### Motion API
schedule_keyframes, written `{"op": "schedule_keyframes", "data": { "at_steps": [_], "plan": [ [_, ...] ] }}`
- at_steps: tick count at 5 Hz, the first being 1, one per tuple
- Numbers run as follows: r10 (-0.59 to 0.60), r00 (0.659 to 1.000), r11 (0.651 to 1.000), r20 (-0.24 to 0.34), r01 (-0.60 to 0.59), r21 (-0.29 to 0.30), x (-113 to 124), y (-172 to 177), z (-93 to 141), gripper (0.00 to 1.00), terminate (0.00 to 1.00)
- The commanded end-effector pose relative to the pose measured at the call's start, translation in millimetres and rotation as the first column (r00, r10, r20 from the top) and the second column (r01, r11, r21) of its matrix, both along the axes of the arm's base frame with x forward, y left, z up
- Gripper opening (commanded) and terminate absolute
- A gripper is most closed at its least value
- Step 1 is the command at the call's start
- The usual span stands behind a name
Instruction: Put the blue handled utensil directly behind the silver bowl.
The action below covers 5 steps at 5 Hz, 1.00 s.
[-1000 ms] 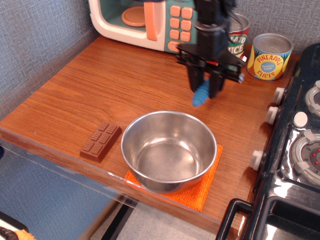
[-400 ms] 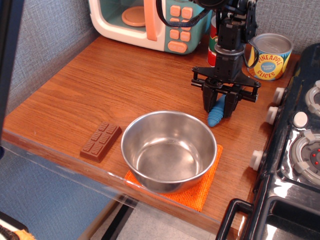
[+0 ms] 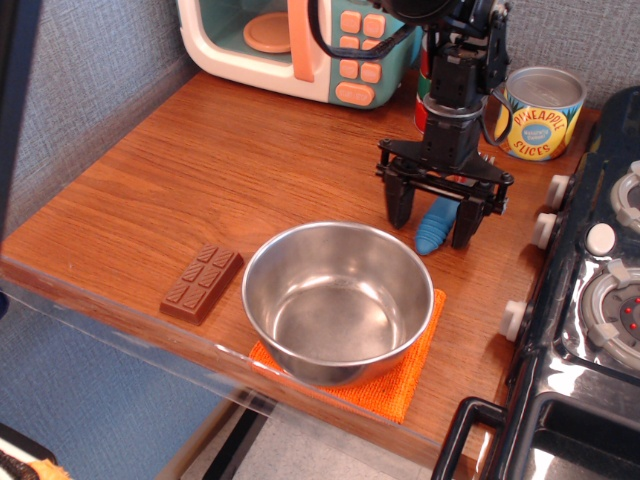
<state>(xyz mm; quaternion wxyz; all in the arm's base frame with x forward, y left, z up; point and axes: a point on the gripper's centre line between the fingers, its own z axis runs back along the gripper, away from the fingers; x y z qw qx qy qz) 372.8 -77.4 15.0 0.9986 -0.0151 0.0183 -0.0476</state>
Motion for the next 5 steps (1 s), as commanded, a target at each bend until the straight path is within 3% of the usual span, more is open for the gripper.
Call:
{"op": "schedule_keyframes", "data": {
  "at_steps": [1, 2, 3, 4, 5],
  "plan": [
    [-0.011, 0.973, 0.998, 0.228, 0.024, -0.054, -14.4, 17.5, 98.2, 1.0, 0.0],
    [0.0, 0.974, 0.997, 0.228, 0.017, -0.071, -30.8, 27.6, 110.7, 1.0, 0.0],
    [-0.014, 0.973, 1.0, 0.231, 0.02, -0.02, -38.7, 33.5, 114.7, 1.0, 0.0],
    [-0.014, 0.973, 1.0, 0.231, 0.02, -0.02, -38.7, 33.5, 114.7, 1.0, 0.0],
    [-0.014, 0.973, 1.0, 0.231, 0.02, -0.02, -38.7, 33.5, 114.7, 1.0, 1.0]
  ]
}}
